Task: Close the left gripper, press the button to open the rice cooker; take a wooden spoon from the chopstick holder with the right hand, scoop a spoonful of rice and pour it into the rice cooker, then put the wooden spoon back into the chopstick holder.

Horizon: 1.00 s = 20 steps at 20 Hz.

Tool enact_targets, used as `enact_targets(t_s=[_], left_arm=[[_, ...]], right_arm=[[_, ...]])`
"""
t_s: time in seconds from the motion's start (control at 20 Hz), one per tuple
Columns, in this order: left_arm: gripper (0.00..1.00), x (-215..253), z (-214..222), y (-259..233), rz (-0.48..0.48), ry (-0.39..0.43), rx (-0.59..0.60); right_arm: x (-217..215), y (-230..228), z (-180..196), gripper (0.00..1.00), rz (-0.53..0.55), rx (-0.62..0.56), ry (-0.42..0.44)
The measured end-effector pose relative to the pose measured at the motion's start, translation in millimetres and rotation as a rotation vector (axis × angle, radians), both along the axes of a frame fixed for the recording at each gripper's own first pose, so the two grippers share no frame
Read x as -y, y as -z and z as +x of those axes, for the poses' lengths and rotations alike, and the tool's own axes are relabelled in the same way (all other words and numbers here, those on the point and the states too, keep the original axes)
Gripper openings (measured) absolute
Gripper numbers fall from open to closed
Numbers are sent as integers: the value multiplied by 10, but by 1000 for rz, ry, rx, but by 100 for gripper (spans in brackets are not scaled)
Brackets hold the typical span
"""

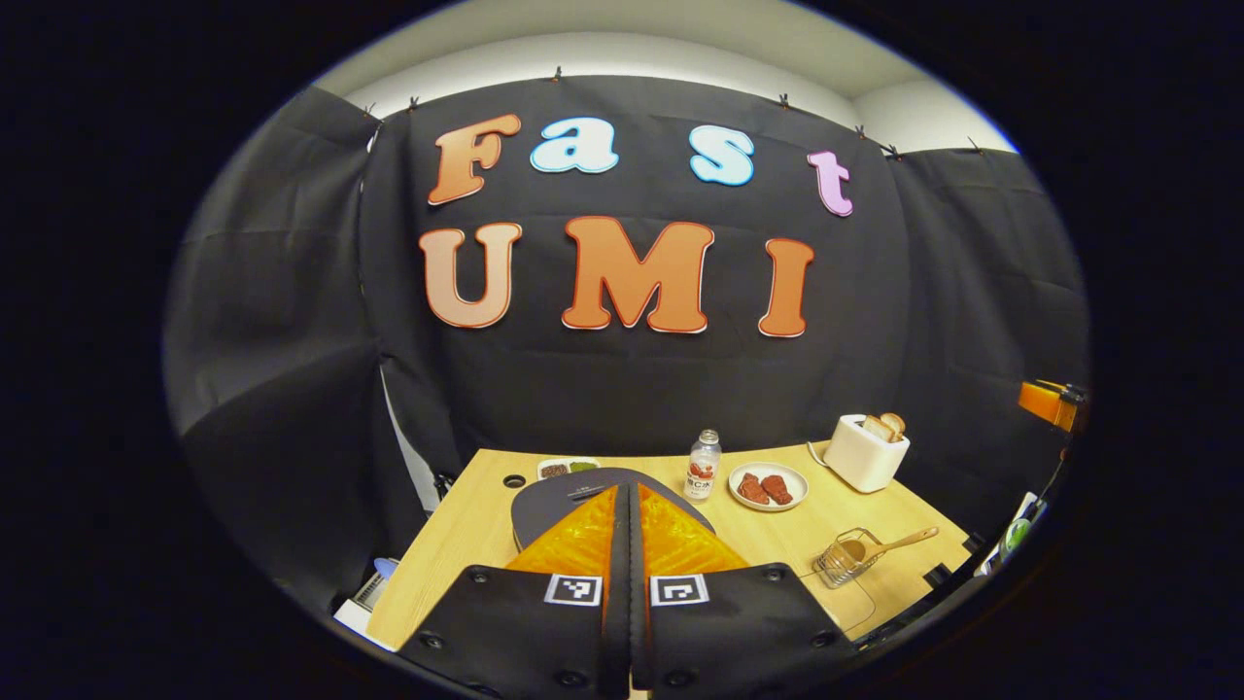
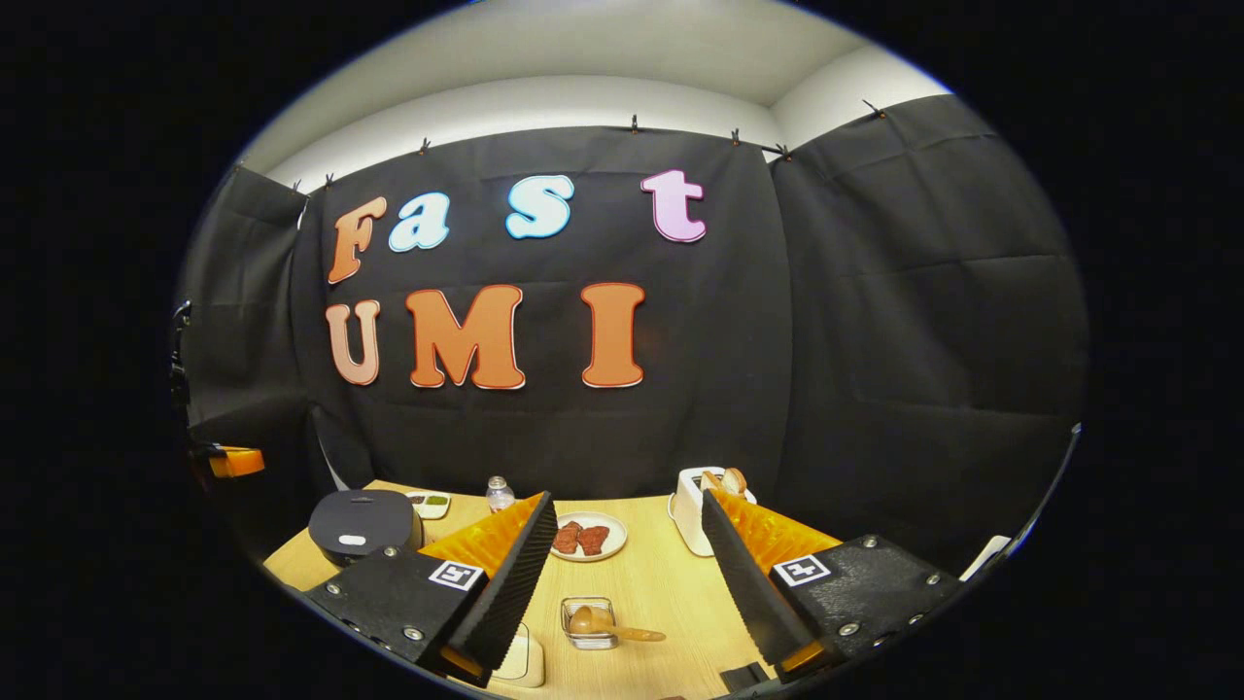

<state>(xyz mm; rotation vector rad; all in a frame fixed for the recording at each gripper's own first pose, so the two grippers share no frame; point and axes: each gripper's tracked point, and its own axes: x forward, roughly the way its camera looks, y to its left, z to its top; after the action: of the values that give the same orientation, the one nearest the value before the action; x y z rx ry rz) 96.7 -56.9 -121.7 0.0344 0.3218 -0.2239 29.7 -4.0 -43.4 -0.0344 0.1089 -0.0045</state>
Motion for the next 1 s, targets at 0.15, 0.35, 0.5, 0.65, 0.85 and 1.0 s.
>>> enact_targets(t_s=[0.15,0.35,0.5,0.65,0.85,1.0], left_arm=[[5,117,197,318,17,27,-37],[5,237,321,800,24,41,-113],[5,339,341,1146,-3,61,-188],[5,309,368,1464,16,52,-253],[4,271,400,1670,9,35,-298],[5,272,383,1707,23,54,-329]], right_arm=[[111,45,0,93,3,-15,22],[274,92,31,93,5,-28,58],[345,151,32,93,3,-41,73],[407,165,59,93,-14,-45,80],[471,219,51,93,-10,-48,96],[465,324,38,93,21,-75,97]])
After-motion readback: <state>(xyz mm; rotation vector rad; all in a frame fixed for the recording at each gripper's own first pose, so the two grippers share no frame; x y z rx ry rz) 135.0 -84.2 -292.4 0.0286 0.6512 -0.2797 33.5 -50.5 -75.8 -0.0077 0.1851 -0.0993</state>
